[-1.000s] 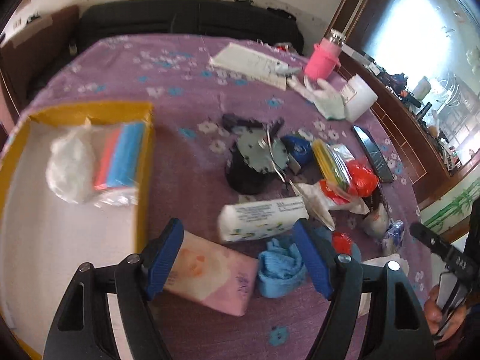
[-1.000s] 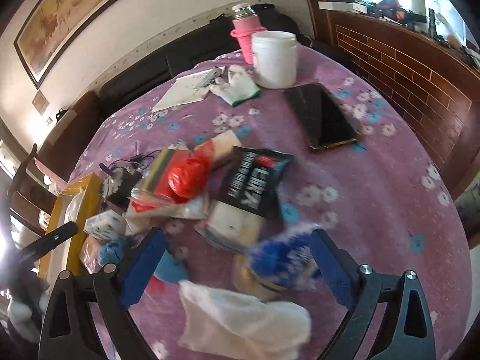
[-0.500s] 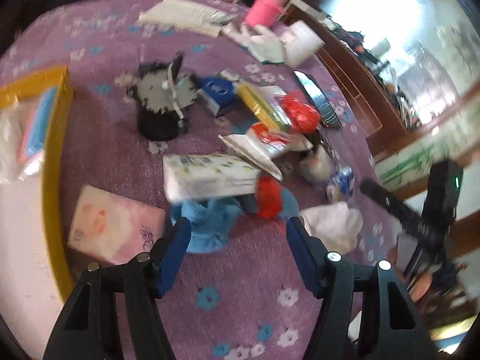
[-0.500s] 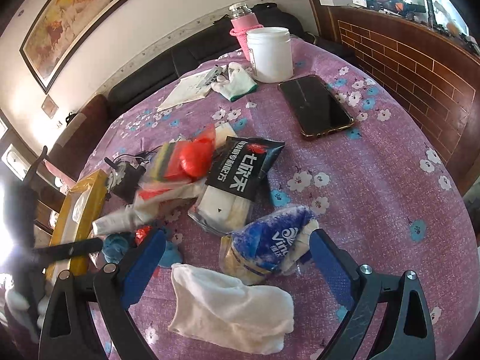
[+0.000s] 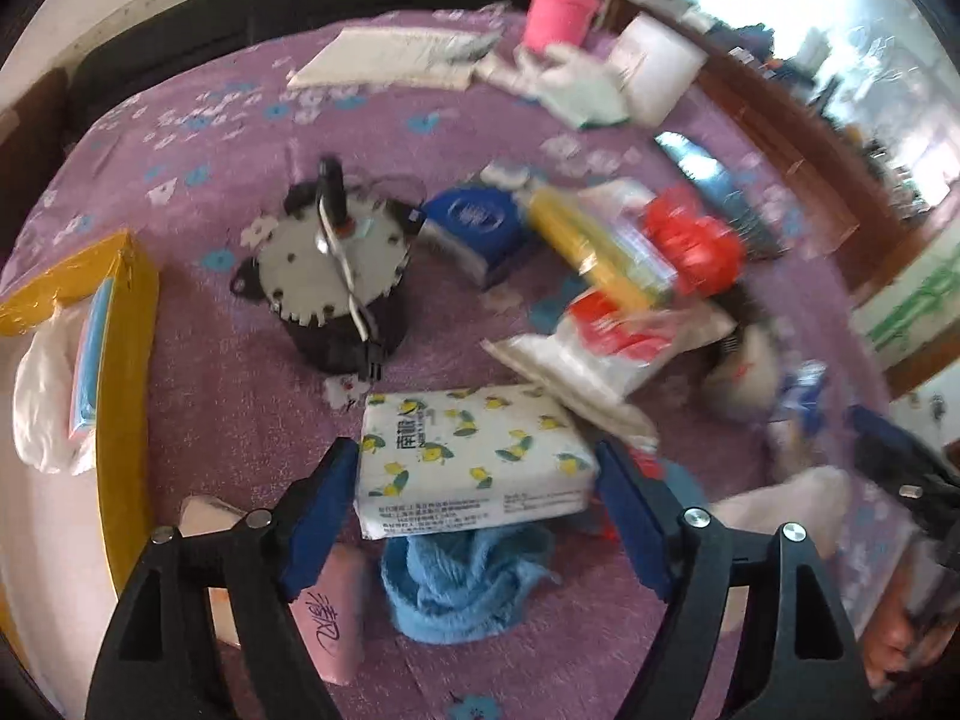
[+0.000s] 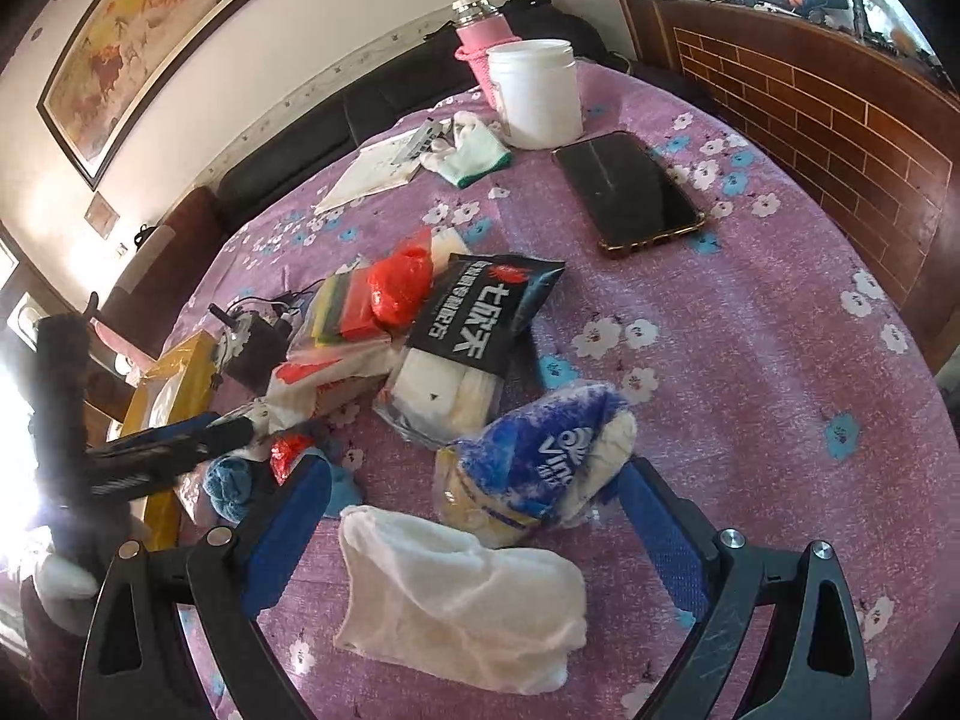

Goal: Organize soft objects
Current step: 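Grasp the white printed tissue pack with the left tool, then place tissue pack in tray with left tool while right drops blue cloth, then grasp the pink tissue pack with the left tool, then carry pink pack toward tray with left tool while right grasps red bag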

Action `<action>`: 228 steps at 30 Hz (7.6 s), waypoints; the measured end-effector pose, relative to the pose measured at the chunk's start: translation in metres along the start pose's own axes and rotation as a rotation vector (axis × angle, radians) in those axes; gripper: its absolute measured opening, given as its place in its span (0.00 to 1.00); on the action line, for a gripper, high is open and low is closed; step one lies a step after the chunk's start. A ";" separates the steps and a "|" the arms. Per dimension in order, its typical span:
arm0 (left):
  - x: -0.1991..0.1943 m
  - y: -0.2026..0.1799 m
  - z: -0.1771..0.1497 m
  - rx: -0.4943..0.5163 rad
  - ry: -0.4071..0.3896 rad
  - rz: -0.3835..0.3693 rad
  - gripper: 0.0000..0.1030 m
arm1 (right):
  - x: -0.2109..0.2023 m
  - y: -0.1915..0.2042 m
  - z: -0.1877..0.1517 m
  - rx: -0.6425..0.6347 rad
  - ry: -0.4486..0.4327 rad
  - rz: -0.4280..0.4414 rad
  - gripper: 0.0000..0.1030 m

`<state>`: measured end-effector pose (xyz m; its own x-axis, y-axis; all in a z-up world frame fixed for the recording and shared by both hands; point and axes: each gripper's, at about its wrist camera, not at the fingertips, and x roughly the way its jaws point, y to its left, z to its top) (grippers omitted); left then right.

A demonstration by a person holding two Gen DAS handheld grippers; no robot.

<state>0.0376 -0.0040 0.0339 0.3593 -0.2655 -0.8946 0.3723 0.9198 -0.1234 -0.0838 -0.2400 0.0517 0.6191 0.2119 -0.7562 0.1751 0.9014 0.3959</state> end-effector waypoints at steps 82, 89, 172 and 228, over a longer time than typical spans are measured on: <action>-0.173 0.340 -0.062 -0.564 -0.445 0.020 0.83 | 0.228 0.432 -0.021 -0.576 0.433 0.312 0.37; -0.195 0.323 -0.096 -0.591 -0.506 0.024 0.84 | 0.199 0.413 0.011 -0.452 0.373 0.374 0.52; -0.133 0.121 -0.141 -0.355 -0.337 -0.042 0.55 | -0.016 0.032 0.000 -0.231 -0.021 -0.148 0.95; -0.071 0.302 -0.072 -0.540 -0.079 0.186 0.58 | 0.110 0.344 -0.014 -0.574 0.232 0.241 0.34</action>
<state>0.0630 0.3138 0.0291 0.4477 -0.0869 -0.8900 -0.1858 0.9645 -0.1876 0.0341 0.0983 0.0976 0.3974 0.4507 -0.7993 -0.4228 0.8630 0.2764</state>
